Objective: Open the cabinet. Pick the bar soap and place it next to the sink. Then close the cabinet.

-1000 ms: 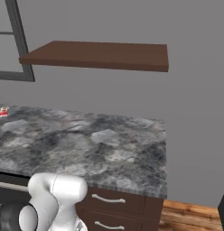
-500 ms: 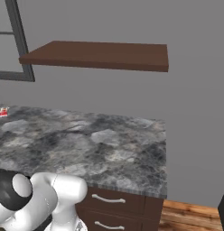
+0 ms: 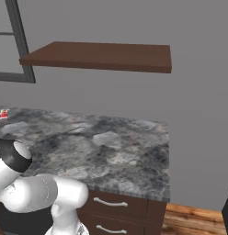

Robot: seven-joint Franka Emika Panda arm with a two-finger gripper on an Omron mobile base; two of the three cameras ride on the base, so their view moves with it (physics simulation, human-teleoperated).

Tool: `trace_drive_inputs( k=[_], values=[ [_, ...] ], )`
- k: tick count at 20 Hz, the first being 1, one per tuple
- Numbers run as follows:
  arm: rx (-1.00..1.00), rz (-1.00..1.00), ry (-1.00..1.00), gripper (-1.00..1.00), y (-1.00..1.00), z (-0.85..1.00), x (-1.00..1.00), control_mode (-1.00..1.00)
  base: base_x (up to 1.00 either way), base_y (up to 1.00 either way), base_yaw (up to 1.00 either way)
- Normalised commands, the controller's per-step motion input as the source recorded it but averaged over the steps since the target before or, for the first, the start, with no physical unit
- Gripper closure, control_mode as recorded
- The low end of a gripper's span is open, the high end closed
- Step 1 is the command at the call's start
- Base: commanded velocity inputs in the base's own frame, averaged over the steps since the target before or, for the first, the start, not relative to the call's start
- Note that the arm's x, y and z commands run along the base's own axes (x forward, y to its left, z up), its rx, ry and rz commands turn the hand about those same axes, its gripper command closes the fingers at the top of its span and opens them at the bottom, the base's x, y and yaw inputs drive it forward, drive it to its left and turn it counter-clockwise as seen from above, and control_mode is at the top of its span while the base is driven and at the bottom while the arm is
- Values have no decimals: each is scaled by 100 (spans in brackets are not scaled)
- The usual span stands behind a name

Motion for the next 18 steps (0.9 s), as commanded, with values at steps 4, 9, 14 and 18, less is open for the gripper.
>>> trace_drive_inputs(
  k=[4, 9, 14, 18],
  values=[
    [0, 0, 0, 100, 44, -10, 31, -100, 0, 0, 0],
    [0, 0, 2, 100, 40, -45, 65, -100, 0, 0, 0],
    [0, 0, 0, 100, 38, -22, 62, -100, 0, 0, 0],
    [0, 0, 0, 100, 61, -4, 15, -100, 0, 0, 0]
  ],
)
